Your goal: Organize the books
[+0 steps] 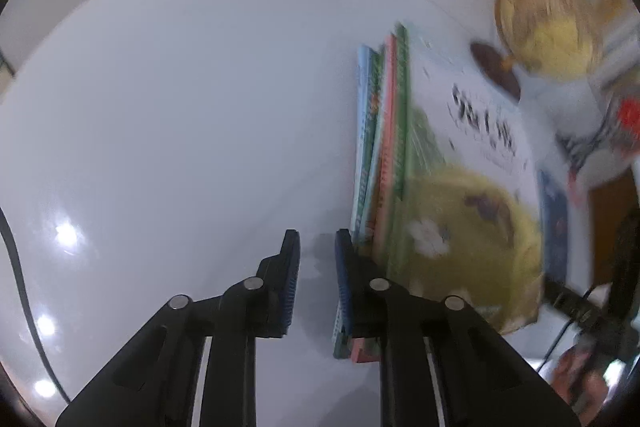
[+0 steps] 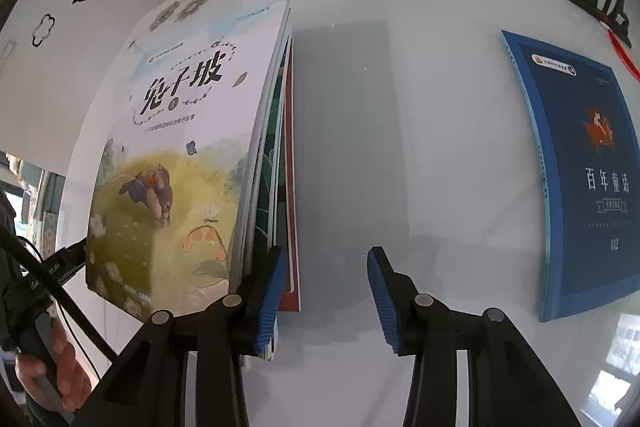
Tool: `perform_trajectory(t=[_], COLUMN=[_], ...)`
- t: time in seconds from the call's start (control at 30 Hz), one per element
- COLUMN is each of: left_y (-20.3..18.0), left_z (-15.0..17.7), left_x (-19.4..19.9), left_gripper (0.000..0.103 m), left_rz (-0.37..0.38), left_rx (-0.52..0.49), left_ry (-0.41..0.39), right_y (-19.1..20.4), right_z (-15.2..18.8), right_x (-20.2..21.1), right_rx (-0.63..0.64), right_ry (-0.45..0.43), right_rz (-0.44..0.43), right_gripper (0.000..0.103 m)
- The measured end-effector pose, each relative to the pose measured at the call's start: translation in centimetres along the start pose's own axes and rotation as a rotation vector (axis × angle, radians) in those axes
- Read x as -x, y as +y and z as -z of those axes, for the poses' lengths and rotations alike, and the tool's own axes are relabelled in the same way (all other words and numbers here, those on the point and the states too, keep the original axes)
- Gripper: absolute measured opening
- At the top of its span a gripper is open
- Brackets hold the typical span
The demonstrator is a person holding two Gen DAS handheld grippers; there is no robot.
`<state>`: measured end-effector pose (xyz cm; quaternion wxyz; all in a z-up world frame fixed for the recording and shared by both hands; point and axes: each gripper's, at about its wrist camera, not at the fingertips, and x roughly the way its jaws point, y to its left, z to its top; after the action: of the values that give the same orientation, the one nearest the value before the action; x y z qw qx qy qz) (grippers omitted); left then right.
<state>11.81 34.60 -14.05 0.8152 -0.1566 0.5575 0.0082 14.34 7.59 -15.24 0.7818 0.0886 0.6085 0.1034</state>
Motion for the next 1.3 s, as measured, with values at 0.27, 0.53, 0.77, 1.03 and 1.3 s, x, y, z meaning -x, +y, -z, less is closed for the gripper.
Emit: perform_trajectory(t=[0.27, 0.53, 0.77, 1.03, 1.3], left_y=[-1.6, 3.0, 1.6, 1.0, 1.0], left_z=[0.3, 1.6, 4.0, 2.9, 3.4], left_x=[-0.1, 0.3, 0.6, 0.0, 0.7], left_gripper=[0.005, 0.013, 0.022, 0.021, 0.022], left_rz=[-0.023, 0.08, 0.039, 0.044, 0.042], left_rx=[-0.039, 0.093, 0.033, 0.048, 0.011], left_ry=[0.008, 0.07, 0.066, 0.059, 0.058], right_y=[1.6, 0.0, 0.3, 3.5, 2.5], right_z=[-1.1, -0.2, 0.0, -0.3, -0.3], right_x=[-0.4, 0.5, 0.1, 0.6, 1.1], right_rx=[0.06, 0.024, 0.037, 0.136, 0.083], right_ry=[-0.01, 0.018, 0.039, 0.019, 0.001], right_rz=[0.056, -0.063, -0.003, 0.138, 0.106], right_gripper=[0.026, 0.026, 0.026, 0.026, 0.026])
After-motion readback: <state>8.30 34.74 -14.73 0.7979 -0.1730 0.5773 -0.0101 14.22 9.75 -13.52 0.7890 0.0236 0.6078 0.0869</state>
